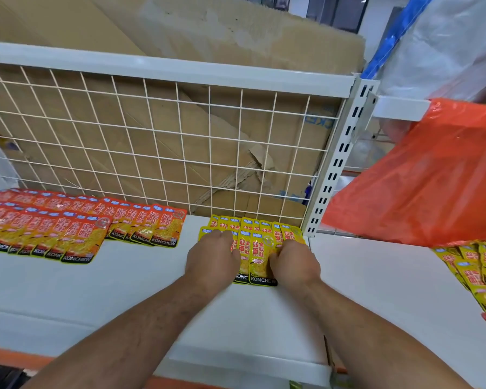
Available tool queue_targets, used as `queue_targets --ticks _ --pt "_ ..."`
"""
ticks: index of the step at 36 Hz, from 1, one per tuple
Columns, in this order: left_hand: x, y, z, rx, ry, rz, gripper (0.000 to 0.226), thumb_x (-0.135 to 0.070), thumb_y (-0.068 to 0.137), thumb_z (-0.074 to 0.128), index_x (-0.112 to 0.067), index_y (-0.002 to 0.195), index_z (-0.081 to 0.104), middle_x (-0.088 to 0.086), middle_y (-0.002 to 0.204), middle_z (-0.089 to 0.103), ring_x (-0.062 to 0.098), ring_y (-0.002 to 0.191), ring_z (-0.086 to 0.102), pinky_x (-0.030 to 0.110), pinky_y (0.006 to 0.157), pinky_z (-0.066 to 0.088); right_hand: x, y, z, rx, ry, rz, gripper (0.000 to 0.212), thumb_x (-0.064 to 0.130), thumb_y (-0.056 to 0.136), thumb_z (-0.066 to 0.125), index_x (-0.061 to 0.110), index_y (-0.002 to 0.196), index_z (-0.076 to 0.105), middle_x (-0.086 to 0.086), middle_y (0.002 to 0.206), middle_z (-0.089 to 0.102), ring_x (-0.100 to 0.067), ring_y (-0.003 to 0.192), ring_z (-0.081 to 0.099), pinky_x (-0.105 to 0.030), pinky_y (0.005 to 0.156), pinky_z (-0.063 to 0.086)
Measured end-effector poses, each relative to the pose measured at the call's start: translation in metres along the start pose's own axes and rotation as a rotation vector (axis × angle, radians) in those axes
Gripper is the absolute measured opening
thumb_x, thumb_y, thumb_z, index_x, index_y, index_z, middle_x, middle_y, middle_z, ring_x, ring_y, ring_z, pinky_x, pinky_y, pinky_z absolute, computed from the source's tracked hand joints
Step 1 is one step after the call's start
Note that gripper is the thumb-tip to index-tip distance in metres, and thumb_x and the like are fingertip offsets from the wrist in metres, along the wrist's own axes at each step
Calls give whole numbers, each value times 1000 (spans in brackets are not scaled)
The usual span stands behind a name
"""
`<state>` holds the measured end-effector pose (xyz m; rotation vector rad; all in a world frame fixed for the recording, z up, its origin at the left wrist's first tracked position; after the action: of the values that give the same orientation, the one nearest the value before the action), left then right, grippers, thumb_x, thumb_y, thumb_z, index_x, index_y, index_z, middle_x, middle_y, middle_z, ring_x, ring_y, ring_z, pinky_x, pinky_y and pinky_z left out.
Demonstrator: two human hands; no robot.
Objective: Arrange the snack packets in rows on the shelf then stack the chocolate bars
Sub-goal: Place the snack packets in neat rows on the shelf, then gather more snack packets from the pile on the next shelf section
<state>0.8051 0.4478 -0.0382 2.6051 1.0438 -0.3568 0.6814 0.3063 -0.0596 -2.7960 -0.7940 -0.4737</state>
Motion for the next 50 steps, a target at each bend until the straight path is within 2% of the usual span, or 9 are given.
queue_targets --ticks 6,11,15,19,23,28,35,43,50 --pt "-17 1 0 -47 83 219 41 -42 88 55 -20 123 62 0 120 63 25 115 53 39 88 43 1 -15 -13 -126 -33 -80 18 32 91 49 18 94 61 -3 99 67 -30 96 62 -30 66 40" --pt "-32 -2 13 56 120 316 60 -51 91 44 -27 146 42 -4 148 45 20 138 35 40 108 34 -6 -34 -18 -240 -184 -211 29 40 80 51 24 97 70 0 103 68 -29 101 56 -36 75 45" --pt "-50 -13 27 138 124 421 65 -55 92 35 -27 151 33 0 157 34 23 146 26 43 116 25 -37 -50 -12 -225 -236 -193 54 51 74 52 26 121 65 -2 122 65 -30 112 59 -40 87 51" --pt "-72 -29 42 186 80 507 69 -55 89 27 -25 151 33 1 158 32 24 148 22 43 118 20 -79 -64 4 -93 -337 -72 75 65 82 31 25 145 47 0 149 49 -27 139 39 -45 109 36" --pt "-98 -45 55 221 66 584 68 -55 92 30 -24 153 29 0 160 29 25 148 21 43 120 16 -111 -86 2 -89 -391 3 78 68 84 22 27 145 45 1 152 44 -27 143 34 -43 112 32" --pt "-134 -67 56 230 31 657 65 -53 90 33 -23 148 40 2 155 37 23 145 27 41 116 21 -143 -115 -19 -170 -322 75 77 66 83 30 22 143 52 -2 147 52 -28 138 42 -45 110 37" --pt "-183 -92 64 285 46 691 63 -52 98 35 -26 154 25 -1 162 22 21 149 16 40 122 10 -189 -148 -53 -219 -180 140 84 67 80 25 20 146 48 -11 150 48 -31 140 40 -45 113 35" --pt "-259 -139 81 309 46 668 64 -53 98 34 -25 155 25 0 163 21 21 150 16 40 122 11 -268 -180 -89 -167 -60 191 67 52 93 51 26 153 36 -7 161 28 -25 148 22 -35 119 21" --pt "-335 -175 100 284 53 651 65 -55 96 35 -25 154 28 0 162 24 21 148 20 40 120 16 -345 -203 -127 -155 -60 170 66 52 96 51 23 153 36 -8 159 31 -27 145 25 -35 117 23"
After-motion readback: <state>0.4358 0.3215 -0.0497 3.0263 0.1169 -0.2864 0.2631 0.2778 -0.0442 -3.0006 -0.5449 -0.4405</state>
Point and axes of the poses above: each hand's wrist, its own y-axis towards the middle knuckle, its own z-axis out of the palm, x = y × z, the point moved 6 cm from there along y, towards the middle knuckle
